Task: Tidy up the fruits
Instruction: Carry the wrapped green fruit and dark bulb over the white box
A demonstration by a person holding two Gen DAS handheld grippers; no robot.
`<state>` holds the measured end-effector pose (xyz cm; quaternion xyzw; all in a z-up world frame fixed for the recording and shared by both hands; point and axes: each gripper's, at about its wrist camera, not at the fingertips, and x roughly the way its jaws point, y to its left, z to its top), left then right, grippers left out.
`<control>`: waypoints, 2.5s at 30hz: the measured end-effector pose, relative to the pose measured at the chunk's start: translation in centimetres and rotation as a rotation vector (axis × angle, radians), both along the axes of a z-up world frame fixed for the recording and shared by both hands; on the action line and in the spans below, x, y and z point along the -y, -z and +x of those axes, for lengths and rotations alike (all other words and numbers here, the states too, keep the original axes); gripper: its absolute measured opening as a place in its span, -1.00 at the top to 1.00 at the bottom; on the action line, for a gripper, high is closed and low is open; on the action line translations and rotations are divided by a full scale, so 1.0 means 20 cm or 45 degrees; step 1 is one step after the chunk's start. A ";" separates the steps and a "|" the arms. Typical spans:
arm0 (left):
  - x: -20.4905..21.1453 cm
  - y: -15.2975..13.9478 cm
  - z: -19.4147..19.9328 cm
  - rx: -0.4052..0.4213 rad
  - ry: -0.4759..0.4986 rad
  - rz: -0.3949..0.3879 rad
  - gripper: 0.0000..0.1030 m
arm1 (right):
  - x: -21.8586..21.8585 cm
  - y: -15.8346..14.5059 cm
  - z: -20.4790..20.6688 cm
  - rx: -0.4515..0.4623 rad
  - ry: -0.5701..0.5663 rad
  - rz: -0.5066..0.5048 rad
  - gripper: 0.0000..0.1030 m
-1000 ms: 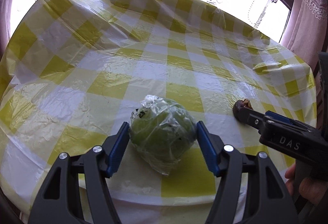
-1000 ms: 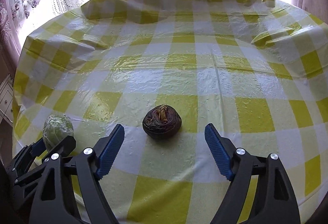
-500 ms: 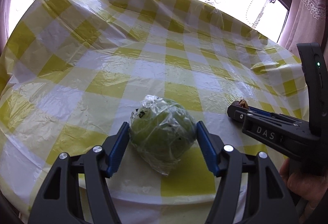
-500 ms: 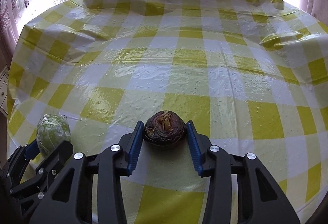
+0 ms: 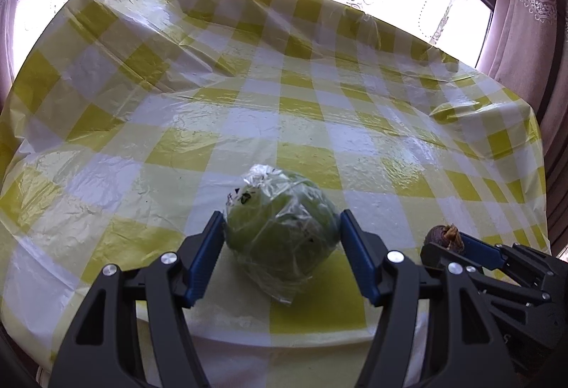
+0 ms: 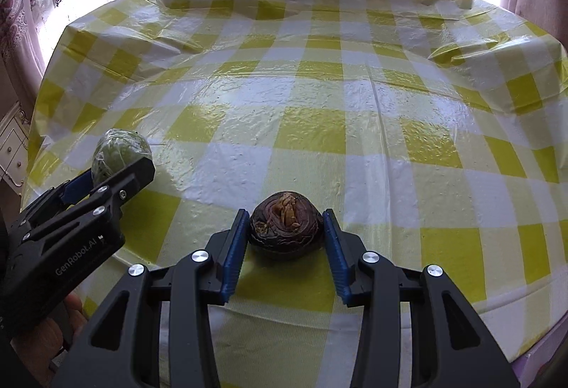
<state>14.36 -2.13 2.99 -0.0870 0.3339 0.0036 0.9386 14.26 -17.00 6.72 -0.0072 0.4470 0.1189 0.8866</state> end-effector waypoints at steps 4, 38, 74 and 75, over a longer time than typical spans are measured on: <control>0.02 -0.01 -0.02 -0.004 0.019 0.009 -0.27 | 0.04 -0.01 -0.09 -0.003 0.005 0.008 0.19; 0.52 -0.12 -0.39 0.006 0.301 0.163 -0.27 | 0.60 -0.13 -0.65 0.063 0.192 0.086 0.20; 1.40 -0.06 -0.61 -0.036 0.867 0.270 -0.26 | 1.54 -0.06 -1.14 0.026 0.728 -0.024 0.19; 1.43 -0.06 -0.62 -0.036 0.885 0.273 -0.26 | 1.56 -0.05 -1.15 0.023 0.744 -0.038 0.19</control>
